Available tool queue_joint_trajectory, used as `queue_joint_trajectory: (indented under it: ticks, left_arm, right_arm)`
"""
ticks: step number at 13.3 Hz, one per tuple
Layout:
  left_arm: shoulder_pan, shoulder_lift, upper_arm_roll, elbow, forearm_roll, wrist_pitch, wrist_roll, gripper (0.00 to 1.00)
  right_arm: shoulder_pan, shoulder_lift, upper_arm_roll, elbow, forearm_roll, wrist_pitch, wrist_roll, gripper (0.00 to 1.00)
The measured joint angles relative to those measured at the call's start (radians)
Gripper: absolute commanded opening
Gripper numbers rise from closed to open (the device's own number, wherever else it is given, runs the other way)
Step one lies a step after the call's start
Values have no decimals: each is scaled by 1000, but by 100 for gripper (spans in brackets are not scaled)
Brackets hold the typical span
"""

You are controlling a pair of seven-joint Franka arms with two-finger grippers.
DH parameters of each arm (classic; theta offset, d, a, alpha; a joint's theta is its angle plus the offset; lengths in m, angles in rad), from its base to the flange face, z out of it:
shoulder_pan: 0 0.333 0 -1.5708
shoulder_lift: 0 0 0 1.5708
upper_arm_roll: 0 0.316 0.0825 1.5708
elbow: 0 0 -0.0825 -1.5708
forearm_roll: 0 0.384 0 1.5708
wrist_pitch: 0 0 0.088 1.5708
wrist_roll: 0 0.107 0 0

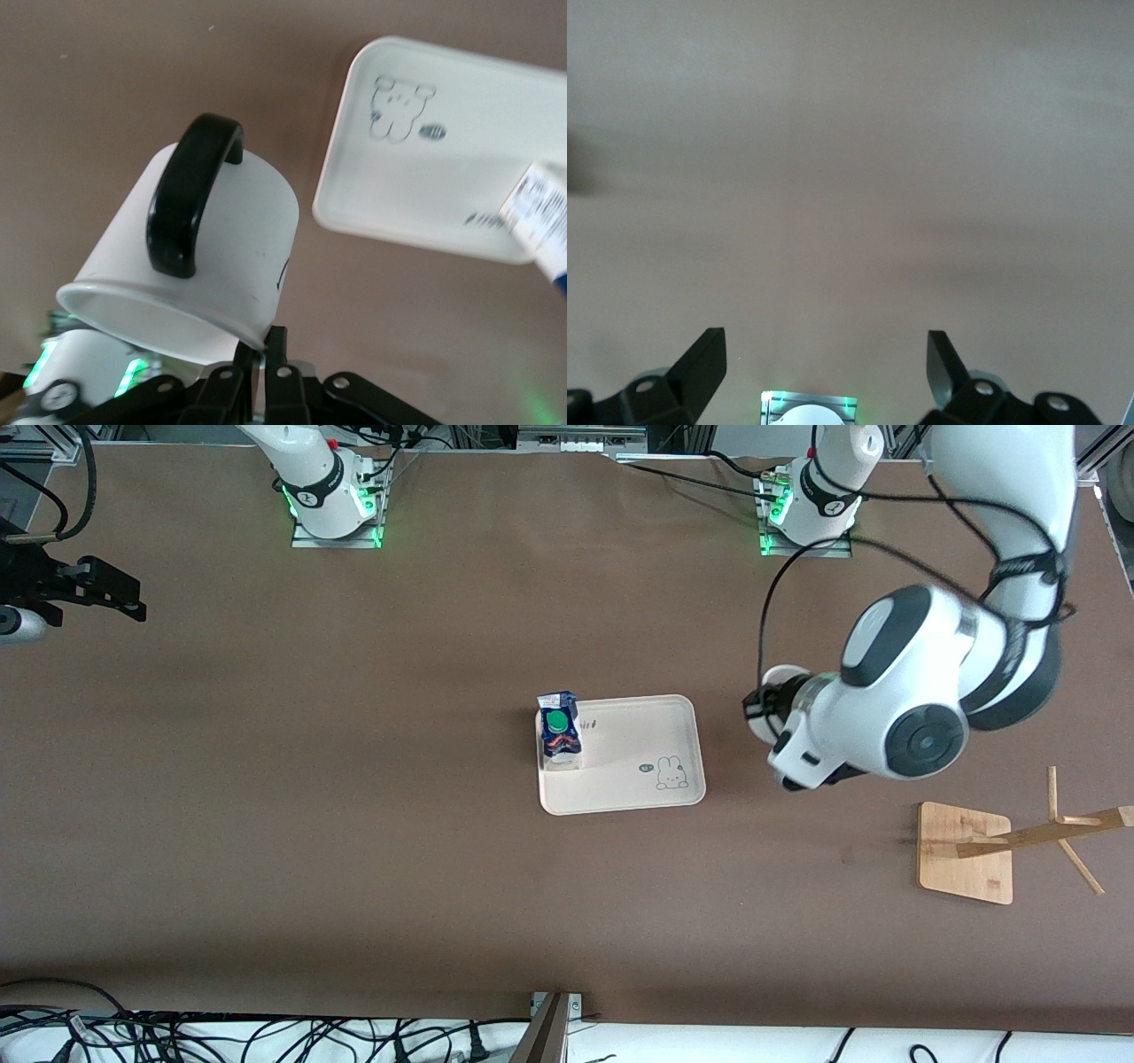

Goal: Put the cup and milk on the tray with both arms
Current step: 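Lift the mug off the stand and carry it to the tray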

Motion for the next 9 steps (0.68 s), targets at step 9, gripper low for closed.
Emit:
queue_joint_trajectory:
  ticks: [9]
  left_arm:
    - [-163, 227, -2, 17, -50, 290, -293, 0]
  right_arm:
    - [0, 0, 0, 1, 0, 1, 0, 100]
